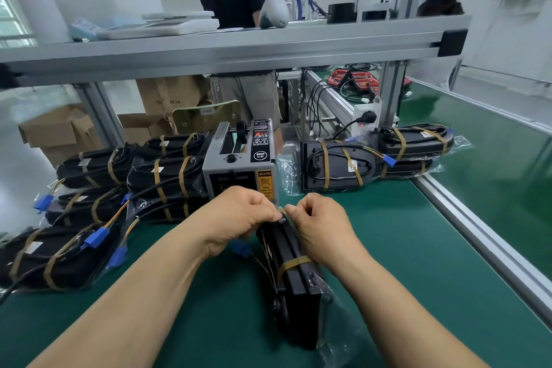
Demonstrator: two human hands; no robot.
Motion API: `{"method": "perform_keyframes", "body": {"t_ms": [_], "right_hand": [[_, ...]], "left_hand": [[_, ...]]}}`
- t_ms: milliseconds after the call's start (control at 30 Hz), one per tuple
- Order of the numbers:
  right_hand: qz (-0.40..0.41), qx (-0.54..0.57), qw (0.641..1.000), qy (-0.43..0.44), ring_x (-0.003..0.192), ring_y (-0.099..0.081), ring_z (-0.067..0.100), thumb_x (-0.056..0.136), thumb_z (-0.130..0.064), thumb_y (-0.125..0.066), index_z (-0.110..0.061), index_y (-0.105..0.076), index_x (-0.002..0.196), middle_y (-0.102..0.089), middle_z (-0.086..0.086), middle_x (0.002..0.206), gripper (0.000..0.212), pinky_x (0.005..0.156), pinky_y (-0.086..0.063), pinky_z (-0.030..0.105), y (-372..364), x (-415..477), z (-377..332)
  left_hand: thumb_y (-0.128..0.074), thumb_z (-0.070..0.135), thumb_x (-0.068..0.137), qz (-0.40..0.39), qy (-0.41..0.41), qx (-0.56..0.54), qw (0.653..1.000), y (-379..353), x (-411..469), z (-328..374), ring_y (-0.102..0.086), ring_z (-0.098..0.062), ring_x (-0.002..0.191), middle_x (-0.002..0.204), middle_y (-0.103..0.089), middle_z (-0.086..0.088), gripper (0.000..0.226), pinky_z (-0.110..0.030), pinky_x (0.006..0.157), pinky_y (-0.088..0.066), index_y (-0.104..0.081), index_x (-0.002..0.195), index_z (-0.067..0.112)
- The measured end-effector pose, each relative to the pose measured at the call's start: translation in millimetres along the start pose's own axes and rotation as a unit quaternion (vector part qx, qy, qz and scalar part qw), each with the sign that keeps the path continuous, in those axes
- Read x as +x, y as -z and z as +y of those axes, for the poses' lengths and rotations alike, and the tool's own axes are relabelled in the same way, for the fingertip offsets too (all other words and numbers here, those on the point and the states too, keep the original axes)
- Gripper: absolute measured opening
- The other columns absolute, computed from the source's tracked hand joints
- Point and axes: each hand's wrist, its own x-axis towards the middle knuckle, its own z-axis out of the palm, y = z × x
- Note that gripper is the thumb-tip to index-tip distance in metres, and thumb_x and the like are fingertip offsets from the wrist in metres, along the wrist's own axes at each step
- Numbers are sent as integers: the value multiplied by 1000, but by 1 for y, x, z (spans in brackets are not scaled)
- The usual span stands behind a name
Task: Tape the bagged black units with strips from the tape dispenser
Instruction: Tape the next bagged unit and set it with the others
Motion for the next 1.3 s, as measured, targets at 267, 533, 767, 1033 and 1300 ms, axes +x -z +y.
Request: {"method": "perform_keyframes", "body": {"t_ms": [267,533,767,1033,1300], "right_hand": [[0,2,1000,-1,66,-49,16,95,-35,-60,-16,-51,69,-55,-3,66,33,64,-39,33,0,-1,0],[-4,12,1000,-1,65,-49,16,95,-36,-61,-15,-53,72,-55,-2,66,32,63,-40,33,1,-1,0],[-1,12,1000,1,64,-48,15,94,-37,-62,-15,-53,72,-55,-3,65,32,61,-39,32,1,-1,1],[4,15,1000,1,72,-53,22,93,-37,-63,-15,-54,70,-58,-1,67,34,70,-47,38,-1,-1,-1],[5,-1,1000,6,66,-50,15,94,-38,-62,-18,-50,67,-56,-3,66,35,62,-40,34,-2,1,2]], "left_hand": [[-68,10,85,-37,-26,58,997,6,5,5,-33,-7,50,49,-49,12,13,-23,51,-29,-64,73,11],[-70,12,85,-33,-33,73,996,4,7,5,-35,-6,49,52,-53,12,10,-21,50,-29,-65,78,6],[-72,12,84,-12,-52,89,995,2,11,3,-40,3,43,49,-52,14,14,-10,45,-34,-67,81,-1],[-75,12,81,14,-52,111,992,0,11,3,-40,4,44,48,-51,15,16,-11,49,-35,-64,70,10],[-76,15,77,69,13,-20,997,-10,12,-8,-48,-15,70,76,-57,-1,18,-25,56,-36,-59,80,19]]}}
